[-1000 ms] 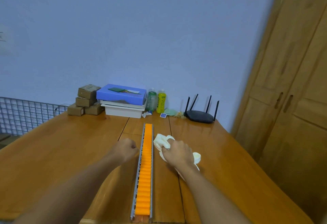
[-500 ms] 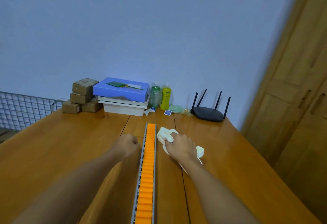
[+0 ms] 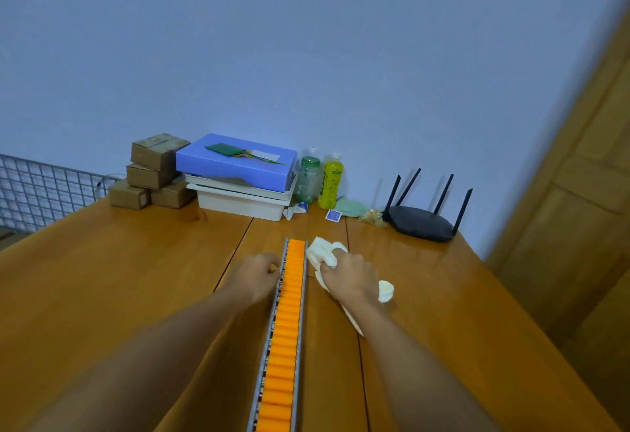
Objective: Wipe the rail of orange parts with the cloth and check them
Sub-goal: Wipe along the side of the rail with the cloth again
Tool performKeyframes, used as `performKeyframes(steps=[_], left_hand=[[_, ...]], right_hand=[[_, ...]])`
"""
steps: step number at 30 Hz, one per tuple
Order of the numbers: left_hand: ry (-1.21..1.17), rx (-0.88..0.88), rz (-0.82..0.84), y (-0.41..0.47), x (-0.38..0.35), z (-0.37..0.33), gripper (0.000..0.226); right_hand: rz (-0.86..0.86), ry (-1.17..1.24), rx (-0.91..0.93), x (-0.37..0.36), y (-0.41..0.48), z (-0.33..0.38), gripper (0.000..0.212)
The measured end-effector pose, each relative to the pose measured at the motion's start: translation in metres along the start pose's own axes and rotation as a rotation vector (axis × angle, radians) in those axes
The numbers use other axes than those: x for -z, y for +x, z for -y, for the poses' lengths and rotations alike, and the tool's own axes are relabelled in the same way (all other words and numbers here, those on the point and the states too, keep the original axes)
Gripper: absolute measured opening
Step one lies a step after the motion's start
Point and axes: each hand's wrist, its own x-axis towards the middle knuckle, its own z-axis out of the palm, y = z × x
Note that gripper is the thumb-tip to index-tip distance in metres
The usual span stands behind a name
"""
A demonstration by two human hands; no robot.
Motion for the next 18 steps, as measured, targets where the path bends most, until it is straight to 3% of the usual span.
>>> performKeyframes(steps=[4,13,18], left_hand=[[-0.019,-0.017,0.006,0.011,-0.014,0.01,0.037],[-0.058,-0.008,-0.03,0.033,-0.026,0.016,0.034],[-0.108,-0.008,-0.074,0.029,-0.031,0.021,0.038]], right_hand=[[-0.01,0.006,-0.021,-0.013,0.019,-0.001,0.029],[-0.012,-0.058,-0.04,-0.037,0.064,-0.005,0.037],[0.004,0.037,-0.108,-0.057,0.084,0.005,0.042]])
